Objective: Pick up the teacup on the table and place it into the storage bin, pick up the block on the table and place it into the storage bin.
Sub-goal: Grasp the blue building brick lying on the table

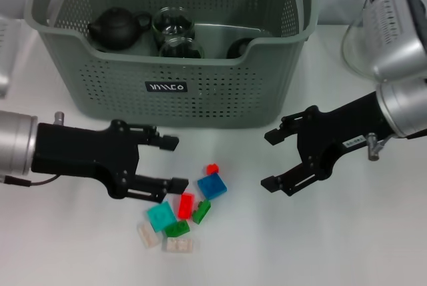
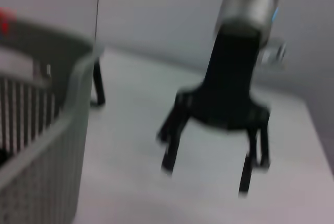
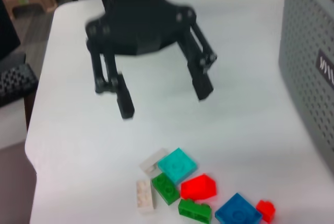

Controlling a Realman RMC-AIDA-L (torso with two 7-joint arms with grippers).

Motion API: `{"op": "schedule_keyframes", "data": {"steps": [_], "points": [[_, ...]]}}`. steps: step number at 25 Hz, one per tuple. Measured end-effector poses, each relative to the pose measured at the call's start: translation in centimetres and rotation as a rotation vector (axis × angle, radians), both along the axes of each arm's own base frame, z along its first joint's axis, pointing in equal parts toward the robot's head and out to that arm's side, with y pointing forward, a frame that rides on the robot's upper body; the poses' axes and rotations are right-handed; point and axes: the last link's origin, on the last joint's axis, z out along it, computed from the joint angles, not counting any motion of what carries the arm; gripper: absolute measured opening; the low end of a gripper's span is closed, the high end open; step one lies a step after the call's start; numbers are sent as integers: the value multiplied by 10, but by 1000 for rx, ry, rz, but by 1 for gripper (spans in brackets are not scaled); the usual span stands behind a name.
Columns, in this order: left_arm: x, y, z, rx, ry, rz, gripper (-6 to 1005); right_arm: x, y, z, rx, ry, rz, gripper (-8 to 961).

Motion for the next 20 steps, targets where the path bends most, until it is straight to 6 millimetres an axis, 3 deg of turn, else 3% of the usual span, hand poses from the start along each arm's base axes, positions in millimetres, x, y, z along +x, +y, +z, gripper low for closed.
{"op": "schedule_keyframes", "data": {"steps": [7,20], "points": [[1,-4,0,53,-192,-27,781,-7,6,-24,-25,-92,59,831],[0,-11,0,31,-223,-29,782,-34,14,-64,-59,-255,238,813]]}}
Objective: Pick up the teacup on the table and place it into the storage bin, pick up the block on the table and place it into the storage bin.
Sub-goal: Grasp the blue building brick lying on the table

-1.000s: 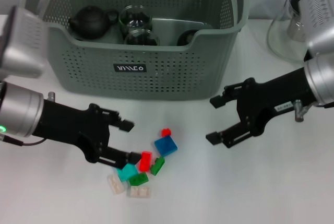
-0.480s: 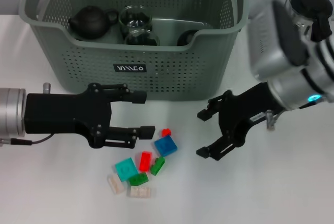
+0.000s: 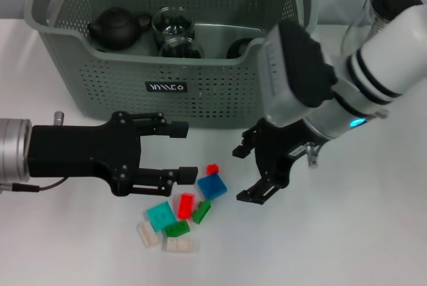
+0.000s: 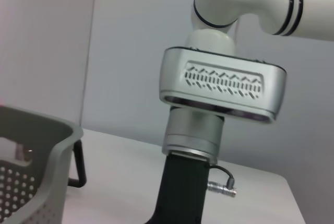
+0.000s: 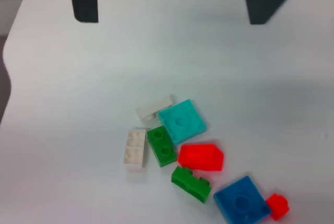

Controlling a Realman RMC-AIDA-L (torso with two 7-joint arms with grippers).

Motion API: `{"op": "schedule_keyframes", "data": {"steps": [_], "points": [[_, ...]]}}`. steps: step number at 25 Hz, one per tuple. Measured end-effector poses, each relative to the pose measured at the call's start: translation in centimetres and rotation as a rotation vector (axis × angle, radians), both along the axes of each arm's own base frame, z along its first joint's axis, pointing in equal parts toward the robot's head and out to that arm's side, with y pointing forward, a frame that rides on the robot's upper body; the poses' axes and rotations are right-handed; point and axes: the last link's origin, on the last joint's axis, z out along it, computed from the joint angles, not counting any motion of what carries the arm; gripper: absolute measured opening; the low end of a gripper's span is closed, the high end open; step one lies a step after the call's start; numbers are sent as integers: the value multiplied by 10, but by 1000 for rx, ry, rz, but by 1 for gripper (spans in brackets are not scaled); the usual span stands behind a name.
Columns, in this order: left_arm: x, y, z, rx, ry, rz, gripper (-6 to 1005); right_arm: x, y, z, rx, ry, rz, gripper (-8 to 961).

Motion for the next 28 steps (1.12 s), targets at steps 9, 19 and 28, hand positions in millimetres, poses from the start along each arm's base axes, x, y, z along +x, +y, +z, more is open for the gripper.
{"op": "schedule_keyframes", "data": {"steps": [9,19,28], "points": [[-15,-6,8,38,-5,56,782,-13,-1,-22,-16,-43,91,801],[-19,-6,11,67,2,62,781,-22,-7,-37,-33,-88,204,805],[-21,-1,11,92,13,83,782,-31,-8,-42,-60,-124,283,806]]}}
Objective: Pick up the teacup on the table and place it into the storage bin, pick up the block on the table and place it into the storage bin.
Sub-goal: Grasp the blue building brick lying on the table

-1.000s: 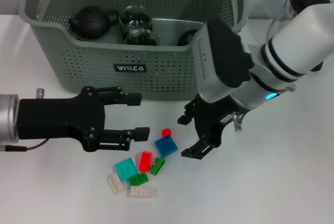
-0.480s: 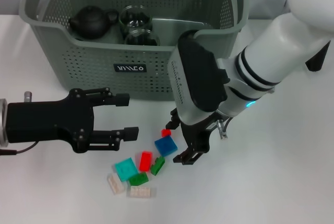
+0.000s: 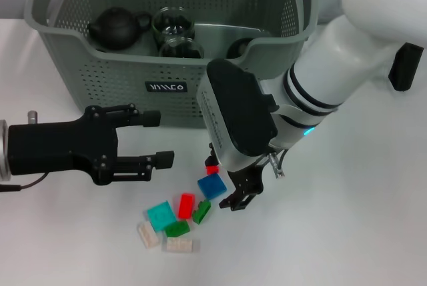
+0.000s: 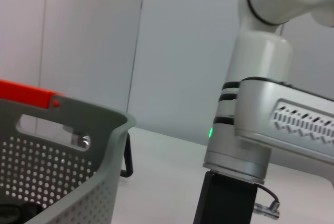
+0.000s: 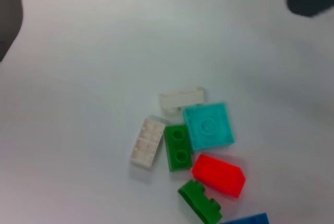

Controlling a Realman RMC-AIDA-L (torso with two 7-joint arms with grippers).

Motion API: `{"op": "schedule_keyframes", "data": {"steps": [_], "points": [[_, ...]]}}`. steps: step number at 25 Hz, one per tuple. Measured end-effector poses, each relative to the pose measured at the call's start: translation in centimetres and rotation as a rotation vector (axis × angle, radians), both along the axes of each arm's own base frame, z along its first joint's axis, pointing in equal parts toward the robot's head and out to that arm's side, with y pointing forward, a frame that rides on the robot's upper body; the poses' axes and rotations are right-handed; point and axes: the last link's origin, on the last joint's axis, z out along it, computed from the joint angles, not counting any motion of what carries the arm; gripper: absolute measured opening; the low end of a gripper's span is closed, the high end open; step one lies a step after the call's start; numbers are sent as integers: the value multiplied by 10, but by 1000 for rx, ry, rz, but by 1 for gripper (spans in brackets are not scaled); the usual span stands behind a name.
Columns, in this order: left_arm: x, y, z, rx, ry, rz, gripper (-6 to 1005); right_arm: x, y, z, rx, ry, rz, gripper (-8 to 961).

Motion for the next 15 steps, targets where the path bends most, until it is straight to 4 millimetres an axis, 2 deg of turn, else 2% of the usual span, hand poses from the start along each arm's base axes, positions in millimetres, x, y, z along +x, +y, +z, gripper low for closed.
{"op": "schedule_keyframes", "data": {"steps": [8,15], "points": [[-6,-2,2,20,-2,25,781,-5,-2,-6,-6,-23,52,805],[-21,-9,2,13,46,74,781,-2,-6,-12,-11,-31,74,806]]}}
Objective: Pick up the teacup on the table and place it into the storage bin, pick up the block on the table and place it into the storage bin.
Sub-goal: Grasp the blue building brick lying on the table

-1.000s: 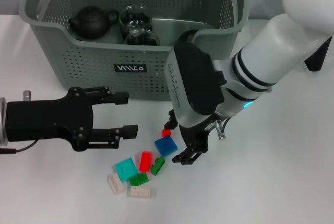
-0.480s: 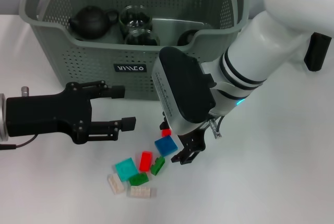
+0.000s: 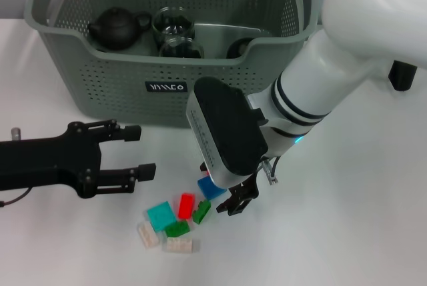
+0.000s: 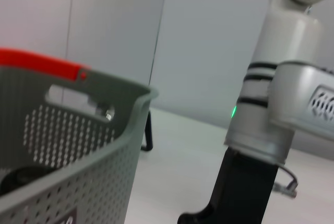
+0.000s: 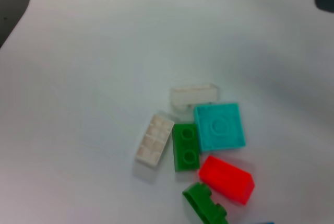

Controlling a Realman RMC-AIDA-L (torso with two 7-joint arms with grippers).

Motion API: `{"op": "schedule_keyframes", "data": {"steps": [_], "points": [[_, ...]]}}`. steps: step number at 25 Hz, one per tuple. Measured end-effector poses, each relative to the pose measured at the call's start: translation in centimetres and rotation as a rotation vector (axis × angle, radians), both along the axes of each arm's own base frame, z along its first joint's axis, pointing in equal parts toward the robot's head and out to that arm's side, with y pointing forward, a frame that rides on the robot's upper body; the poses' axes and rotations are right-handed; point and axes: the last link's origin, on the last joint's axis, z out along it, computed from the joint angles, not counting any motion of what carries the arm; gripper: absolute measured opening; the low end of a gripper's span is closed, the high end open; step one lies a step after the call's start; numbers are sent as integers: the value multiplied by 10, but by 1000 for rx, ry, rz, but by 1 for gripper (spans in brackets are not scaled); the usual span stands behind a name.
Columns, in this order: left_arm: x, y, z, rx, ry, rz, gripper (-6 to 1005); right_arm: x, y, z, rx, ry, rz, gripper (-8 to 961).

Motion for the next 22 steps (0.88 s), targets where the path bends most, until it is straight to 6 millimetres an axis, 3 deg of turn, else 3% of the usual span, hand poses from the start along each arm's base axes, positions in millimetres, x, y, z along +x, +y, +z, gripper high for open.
{"op": "schedule_keyframes", "data": {"steps": [22], "points": [[-8,0,-4,38,-22,61,781,3,5,2,-4,-59,96,805]]}}
